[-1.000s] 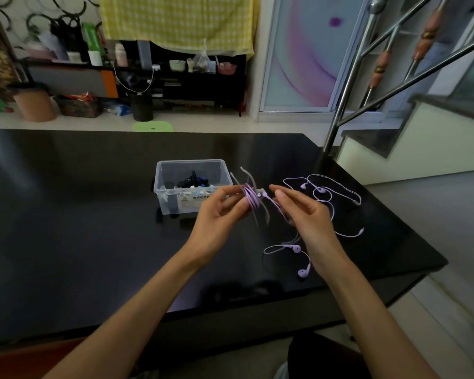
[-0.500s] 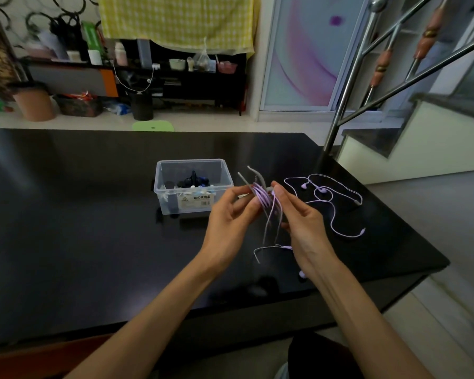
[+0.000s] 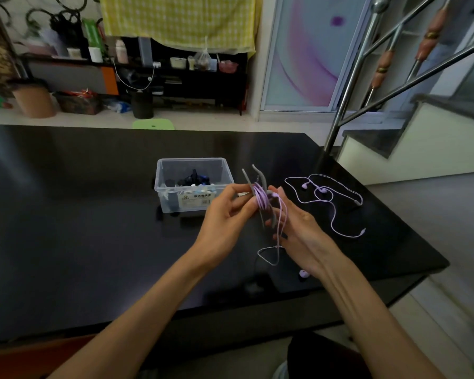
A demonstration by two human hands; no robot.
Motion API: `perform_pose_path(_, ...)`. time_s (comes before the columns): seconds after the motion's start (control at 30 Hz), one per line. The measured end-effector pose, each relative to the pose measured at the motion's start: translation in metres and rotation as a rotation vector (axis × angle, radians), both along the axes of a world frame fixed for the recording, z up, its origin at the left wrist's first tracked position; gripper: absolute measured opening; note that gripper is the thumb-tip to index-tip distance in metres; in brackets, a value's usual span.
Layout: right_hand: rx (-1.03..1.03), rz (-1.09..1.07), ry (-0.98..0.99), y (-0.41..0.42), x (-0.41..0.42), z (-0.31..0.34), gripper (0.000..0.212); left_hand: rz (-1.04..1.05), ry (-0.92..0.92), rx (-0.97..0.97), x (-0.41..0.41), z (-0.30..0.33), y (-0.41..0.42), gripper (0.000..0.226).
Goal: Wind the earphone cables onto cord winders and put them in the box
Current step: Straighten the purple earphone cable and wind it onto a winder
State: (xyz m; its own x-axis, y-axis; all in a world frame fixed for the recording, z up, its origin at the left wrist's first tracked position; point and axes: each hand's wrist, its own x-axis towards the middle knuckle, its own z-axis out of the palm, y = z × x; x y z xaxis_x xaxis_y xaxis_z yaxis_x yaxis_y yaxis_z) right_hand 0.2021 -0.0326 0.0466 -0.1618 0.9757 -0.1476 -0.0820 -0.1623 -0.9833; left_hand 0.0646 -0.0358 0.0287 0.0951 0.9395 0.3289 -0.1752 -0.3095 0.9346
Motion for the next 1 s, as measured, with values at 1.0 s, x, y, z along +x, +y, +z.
perform_pose_path(1.0, -0.2, 0.234, 0.368, -0.002, 0.013, 0.008, 0.033, -0.186, 0.124, -0.086, -0.012, 0.007, 0.001, 0.031)
